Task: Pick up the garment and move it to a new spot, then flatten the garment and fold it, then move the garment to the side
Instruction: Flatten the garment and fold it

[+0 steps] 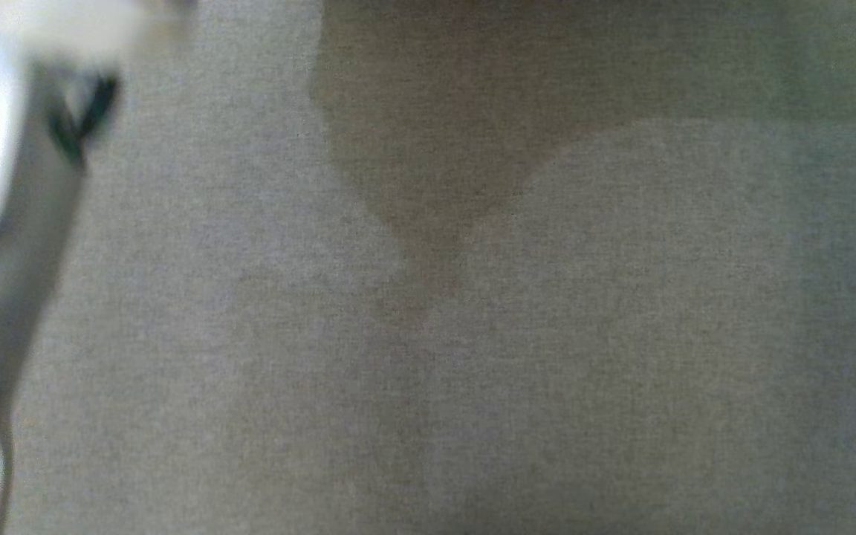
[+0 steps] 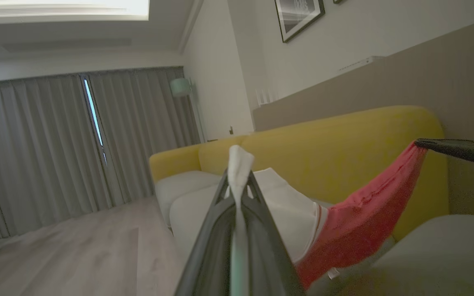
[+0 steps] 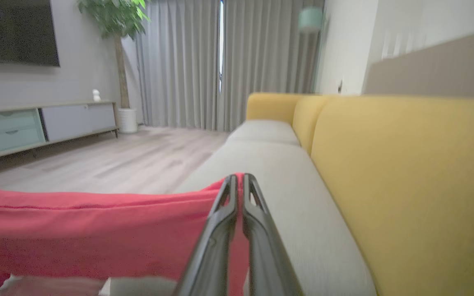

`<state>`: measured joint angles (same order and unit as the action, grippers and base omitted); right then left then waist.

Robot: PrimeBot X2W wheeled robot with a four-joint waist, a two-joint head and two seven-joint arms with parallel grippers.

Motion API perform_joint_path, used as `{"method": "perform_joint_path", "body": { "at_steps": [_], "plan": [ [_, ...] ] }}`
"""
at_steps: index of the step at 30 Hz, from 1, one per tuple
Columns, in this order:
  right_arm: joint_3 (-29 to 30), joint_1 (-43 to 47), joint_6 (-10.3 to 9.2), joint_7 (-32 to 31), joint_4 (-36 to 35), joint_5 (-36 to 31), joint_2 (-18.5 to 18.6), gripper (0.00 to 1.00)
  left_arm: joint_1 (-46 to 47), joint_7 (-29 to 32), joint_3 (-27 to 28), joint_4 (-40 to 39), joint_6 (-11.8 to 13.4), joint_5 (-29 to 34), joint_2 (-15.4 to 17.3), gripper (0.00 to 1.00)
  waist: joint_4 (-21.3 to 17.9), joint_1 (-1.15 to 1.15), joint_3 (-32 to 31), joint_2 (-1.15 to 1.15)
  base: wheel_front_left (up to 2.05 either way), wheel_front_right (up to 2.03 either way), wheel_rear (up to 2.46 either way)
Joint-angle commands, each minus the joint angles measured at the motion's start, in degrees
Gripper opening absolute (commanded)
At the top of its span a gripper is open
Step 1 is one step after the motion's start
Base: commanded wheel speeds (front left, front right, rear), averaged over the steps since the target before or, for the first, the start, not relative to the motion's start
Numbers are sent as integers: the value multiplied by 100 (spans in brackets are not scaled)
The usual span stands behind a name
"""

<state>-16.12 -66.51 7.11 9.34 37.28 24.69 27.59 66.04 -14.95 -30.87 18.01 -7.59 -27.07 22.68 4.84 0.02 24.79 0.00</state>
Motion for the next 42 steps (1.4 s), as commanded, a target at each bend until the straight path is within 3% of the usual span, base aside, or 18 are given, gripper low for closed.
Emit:
{"method": "perform_joint_path", "body": {
  "at_steps": [1, 7, 13, 23, 32, 37, 42],
  "plan": [
    [-48, 375, 37, 124, -36, 132, 17, 0, -422, -4, 155, -397, 11, -72, 430, 0, -14, -2, -55, 0, 0, 0, 0],
    [-95, 1931, 37, 349, 177, 581, 75, 0, -2787, -4, 189, -1209, 11, 66, 688, 0, -73, -2, -477, 0, 0, 0, 0],
    [-90, 3564, 37, 421, -178, 955, 192, 0, -4842, -5, 256, -1645, 73, 412, 654, 0, -148, -2, -1008, 0, 0, 0, 0],
    [677, 5936, 37, 128, -1509, 739, 81, 0, -6804, -5, 556, -1839, 176, 606, 435, 0, -191, -2, -1666, 0, 0, 0, 0],
    [1584, 7275, 37, -628, -3019, 272, -396, 0, -7250, -5, 659, -1980, 147, 671, 359, 0, -163, -2, -1761, 0, 0, 0, 0],
    [1926, 7284, 37, -1067, -3456, 7, -720, 0, -6833, -5, 625, -1879, 91, 820, 338, 0, -84, -2, -1705, 0, 0, 0, 0],
    [1977, 6849, 37, -1333, -3458, -125, -816, 0, -5990, -5, 512, -1680, 43, 977, 355, 0, 8, -2, -1422, 0, 0, 0, 0]
  ]
}}
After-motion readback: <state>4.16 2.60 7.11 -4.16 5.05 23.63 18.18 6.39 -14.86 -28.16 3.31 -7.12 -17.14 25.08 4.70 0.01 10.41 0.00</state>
